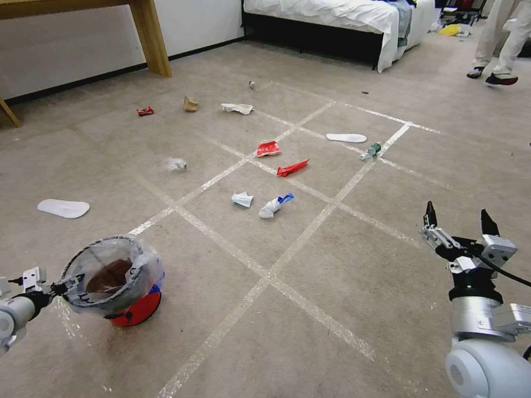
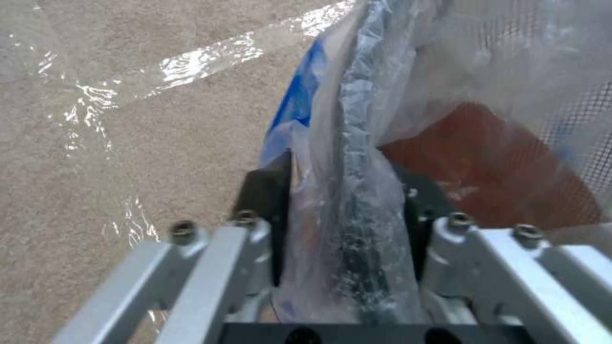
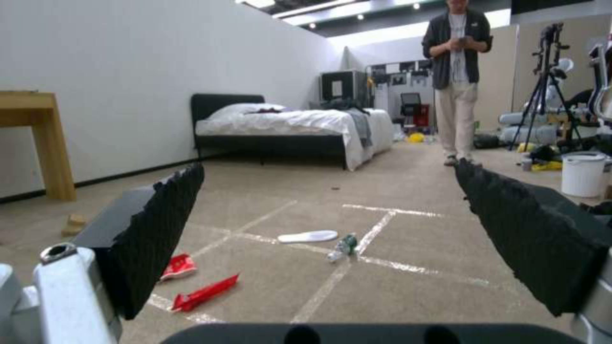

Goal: Pick up the trash bin and place the garbage on the floor into it.

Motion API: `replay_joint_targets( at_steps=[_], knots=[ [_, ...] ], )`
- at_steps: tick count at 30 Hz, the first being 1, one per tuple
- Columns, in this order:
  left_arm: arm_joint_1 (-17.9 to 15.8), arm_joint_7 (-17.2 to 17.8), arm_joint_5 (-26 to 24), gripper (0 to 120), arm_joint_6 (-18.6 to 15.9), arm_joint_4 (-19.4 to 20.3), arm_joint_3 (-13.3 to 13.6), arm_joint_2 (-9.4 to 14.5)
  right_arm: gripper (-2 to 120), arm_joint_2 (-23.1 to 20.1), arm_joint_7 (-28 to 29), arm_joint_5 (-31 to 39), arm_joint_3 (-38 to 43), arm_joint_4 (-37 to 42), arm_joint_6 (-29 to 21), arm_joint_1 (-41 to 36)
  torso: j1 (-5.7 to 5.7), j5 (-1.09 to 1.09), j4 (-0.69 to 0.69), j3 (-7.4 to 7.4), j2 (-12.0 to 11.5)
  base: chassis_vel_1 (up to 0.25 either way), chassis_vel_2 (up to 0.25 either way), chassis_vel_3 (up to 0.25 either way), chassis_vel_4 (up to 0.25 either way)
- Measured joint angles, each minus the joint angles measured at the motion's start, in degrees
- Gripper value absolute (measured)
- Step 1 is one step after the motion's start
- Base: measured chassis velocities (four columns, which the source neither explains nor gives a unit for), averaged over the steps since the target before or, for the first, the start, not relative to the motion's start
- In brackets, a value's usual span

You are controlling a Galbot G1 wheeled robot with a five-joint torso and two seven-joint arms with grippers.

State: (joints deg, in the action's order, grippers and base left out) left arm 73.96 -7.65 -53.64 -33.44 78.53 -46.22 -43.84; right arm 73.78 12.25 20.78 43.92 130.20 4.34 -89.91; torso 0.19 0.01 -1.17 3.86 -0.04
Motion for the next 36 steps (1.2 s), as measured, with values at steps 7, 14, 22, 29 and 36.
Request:
replay_joint_targets(
  at_steps=[7, 14, 22, 29, 36],
  knots=[
    [0.4, 0.0, 0.3, 8, -0.6, 0.4, 0.2, 0.7, 100, 0.1, 0.1, 0.0, -0.3, -0.4, 0.2, 0.4, 0.0, -0.02, 0.0, 0.01, 0.0, 0.0, 0.0, 0.0, 0.0],
    [1.3, 0.0, -0.3, 1, -1.2, 1.5, -0.1, 1.0, 100, 0.2, 0.3, 0.0, -0.9, -0.5, 0.1, 0.8, 0.0, -0.04, -0.01, 0.01, 0.0, 0.0, 0.0, 0.0, 0.0],
    [3.2, 2.2, -1.7, 1, -4.0, 5.8, -3.9, -0.8, 100, -0.6, 0.5, 0.9, -1.2, -0.6, -0.5, 0.8, 0.01, -0.13, -0.02, 0.03, 0.0, 0.0, 0.0, 0.0, 0.0],
    [5.6, 6.0, -3.9, 1, -6.5, 10.1, -8.5, -1.7, 100, -1.4, 0.7, 2.2, -1.1, -0.3, -0.8, 1.2, 0.01, -0.05, 0.0, 0.02, 0.0, 0.0, 0.0, 0.0, 0.0],
    [10.8, 10.3, -8.1, 1, -8.9, 18.8, -14.3, -2.0, 100, -2.1, 0.7, 3.3, -1.8, -0.2, -0.9, 2.1, 0.01, -0.01, 0.01, 0.01, 0.0, 0.0, 0.0, 0.0, 0.0]
  ],
)
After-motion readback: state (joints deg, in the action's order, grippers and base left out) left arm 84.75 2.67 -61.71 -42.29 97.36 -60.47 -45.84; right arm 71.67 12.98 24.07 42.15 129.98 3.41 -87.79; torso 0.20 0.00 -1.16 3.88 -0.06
